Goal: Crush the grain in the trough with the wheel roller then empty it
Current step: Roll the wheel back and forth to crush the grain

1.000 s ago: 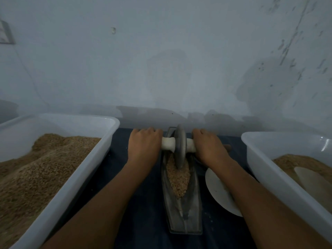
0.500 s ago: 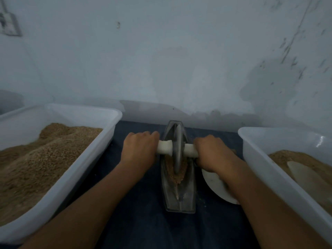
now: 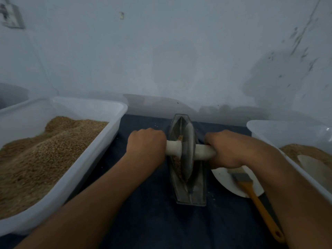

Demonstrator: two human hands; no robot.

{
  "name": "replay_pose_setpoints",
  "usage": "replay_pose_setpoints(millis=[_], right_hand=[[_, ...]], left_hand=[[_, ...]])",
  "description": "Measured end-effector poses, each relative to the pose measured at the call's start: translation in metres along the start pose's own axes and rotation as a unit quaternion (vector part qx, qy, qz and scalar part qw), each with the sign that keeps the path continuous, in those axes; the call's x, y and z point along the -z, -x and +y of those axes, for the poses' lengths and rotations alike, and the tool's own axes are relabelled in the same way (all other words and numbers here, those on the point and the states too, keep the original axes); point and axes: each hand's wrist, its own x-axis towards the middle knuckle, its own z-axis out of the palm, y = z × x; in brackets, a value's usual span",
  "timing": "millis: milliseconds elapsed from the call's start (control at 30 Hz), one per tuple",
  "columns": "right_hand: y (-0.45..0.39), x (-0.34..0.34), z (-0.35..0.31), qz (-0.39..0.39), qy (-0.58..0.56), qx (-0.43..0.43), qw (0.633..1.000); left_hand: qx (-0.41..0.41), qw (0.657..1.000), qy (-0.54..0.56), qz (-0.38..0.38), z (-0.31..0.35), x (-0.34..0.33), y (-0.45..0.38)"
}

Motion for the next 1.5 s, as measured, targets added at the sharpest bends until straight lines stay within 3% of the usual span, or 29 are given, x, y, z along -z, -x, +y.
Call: replay_pose_setpoints(millis=[200,300,600,833,1000,1200,1500], right_hand=[[-0.038,-0.027,-0.002,0.170,0.055,-0.022,0.984],[-0.061,-0.034,0.004,0.216,0.065,-0.026,0.974],[-0.106,-0.028,0.029,0.163,-0.002,-0.042,0.986],[-0.112,-0.032,0.030,0.245,-0.006,-0.049,0.968],[-0.098,-0.036,0.020,0.264,0.033,-0.051,0.963],[-0.071,-0.038,0.003,0.257,0.101,-0.063,0.959],[-0.028,-0.047,-0.002,0.194,0.060,-0.057,0.977]], left_hand=[[-0.003,0.999,0.032,0.038,-0.005,-0.014,-0.015],[-0.012,0.998,0.030,0.053,-0.007,-0.019,-0.031],[-0.025,0.991,-0.022,0.126,0.002,-0.019,-0.074],[-0.014,0.988,-0.013,0.152,0.005,-0.023,-0.086],[-0.015,0.989,-0.003,0.144,-0.002,-0.032,-0.075],[-0.012,0.997,0.022,0.070,-0.008,-0.036,-0.047],[-0.031,0.998,0.002,0.064,-0.001,-0.012,-0.015]])
